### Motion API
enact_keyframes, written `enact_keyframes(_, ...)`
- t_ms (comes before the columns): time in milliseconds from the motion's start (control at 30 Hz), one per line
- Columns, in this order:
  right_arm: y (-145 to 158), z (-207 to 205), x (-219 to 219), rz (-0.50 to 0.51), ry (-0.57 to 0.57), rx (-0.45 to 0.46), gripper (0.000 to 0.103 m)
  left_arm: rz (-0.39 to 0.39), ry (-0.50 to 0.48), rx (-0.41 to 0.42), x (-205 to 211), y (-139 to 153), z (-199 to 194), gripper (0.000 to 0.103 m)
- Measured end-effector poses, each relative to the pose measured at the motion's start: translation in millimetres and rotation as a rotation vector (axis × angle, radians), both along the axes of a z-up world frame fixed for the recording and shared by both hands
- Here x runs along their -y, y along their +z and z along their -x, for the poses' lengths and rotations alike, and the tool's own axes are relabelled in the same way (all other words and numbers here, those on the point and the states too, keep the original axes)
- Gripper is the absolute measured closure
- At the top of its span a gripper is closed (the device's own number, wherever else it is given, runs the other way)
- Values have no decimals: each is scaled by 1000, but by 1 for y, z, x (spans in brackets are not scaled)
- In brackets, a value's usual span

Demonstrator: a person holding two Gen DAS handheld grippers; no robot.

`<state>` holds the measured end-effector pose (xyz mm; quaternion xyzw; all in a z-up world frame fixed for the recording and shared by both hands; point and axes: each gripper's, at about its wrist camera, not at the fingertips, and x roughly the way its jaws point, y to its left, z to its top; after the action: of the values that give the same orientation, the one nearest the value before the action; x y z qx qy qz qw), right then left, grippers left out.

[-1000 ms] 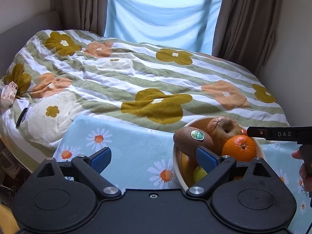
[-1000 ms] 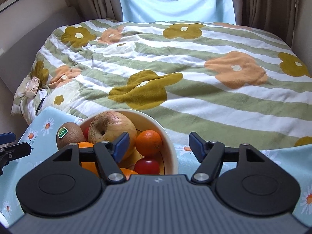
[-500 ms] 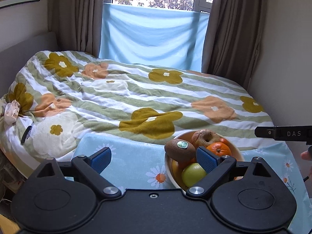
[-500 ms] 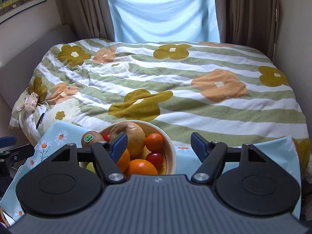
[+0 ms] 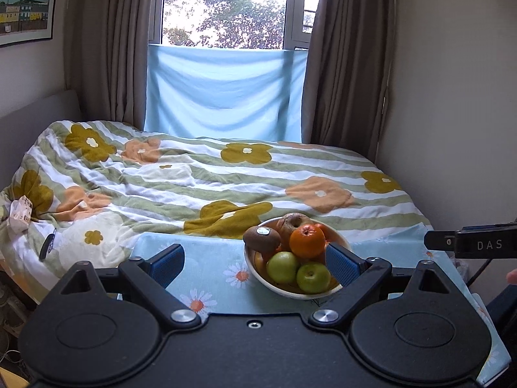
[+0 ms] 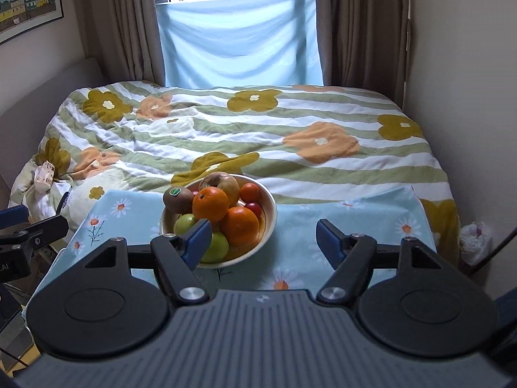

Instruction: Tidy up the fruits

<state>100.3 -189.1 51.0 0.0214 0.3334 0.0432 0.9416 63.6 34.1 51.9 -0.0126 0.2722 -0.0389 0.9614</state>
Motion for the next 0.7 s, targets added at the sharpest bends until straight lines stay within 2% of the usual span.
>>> enact_keyframes(267,1,70,0,34,-45,-9,13,-23,-5,-21,-1,-5,46,7)
enact_keyframes(300,0,76,-1,43,-49,-12,12,-28,-6,-25,-1,-6,49,7)
enact_keyframes(333,-1,83,-2,50,-54,-12,3,-32,-6,-29,-1,-7,53,6)
enact_keyframes(367,-2,89,-3,56,-63,-3,0,-38,-4,-34,-2,-9,57,6)
enact_keyframes(500,-4,110,-7,72,-88,23,0,-52,-10,-38,-4,-12,67,2)
enact_keyframes(700,-10,122,-9,64,-122,4,0,-66,-23,-21,-3,-10,79,0)
